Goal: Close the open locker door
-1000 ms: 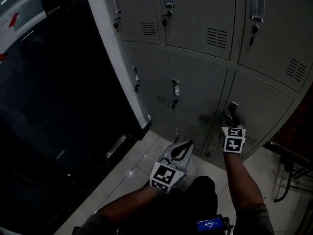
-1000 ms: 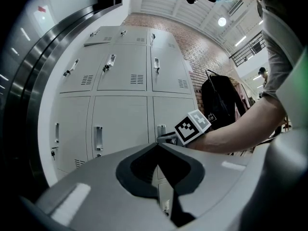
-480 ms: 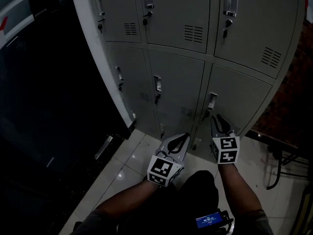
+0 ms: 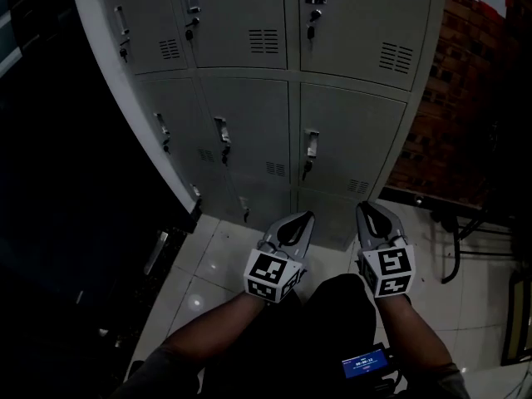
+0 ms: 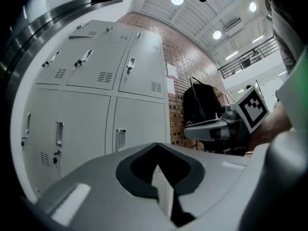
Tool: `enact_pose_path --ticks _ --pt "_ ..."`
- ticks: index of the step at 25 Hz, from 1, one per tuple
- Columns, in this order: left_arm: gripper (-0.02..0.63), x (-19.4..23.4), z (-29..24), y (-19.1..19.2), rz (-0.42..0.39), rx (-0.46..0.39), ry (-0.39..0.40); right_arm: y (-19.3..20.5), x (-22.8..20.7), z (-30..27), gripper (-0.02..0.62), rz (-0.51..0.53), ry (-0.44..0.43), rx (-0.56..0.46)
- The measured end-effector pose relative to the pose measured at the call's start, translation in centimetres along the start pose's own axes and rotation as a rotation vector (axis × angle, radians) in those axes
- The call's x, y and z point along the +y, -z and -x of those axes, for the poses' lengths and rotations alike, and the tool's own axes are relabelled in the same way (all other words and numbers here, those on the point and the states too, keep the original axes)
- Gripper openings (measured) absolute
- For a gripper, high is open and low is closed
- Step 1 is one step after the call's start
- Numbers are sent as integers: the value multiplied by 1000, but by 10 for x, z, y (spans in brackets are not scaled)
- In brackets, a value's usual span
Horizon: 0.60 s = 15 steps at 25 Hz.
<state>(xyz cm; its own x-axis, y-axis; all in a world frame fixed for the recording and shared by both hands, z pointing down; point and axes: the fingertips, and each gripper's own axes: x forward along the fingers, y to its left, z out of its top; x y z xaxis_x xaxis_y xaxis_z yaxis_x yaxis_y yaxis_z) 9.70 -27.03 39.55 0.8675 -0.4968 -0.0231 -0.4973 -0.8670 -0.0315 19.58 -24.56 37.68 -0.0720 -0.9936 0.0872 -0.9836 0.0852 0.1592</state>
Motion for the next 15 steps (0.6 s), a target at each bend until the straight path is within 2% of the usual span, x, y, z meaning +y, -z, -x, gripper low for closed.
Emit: enact_pose_path --ticks 7,11,15 --pt "2 -51 9 -1 4 0 68 15 -7 82 6 -23 57 5" --pt "2 -72 29 -1 1 10 86 26 8 115 5 -41 48 34" --pt "2 -80 49 -3 5 8 84 18 23 128 5 -46 37 25"
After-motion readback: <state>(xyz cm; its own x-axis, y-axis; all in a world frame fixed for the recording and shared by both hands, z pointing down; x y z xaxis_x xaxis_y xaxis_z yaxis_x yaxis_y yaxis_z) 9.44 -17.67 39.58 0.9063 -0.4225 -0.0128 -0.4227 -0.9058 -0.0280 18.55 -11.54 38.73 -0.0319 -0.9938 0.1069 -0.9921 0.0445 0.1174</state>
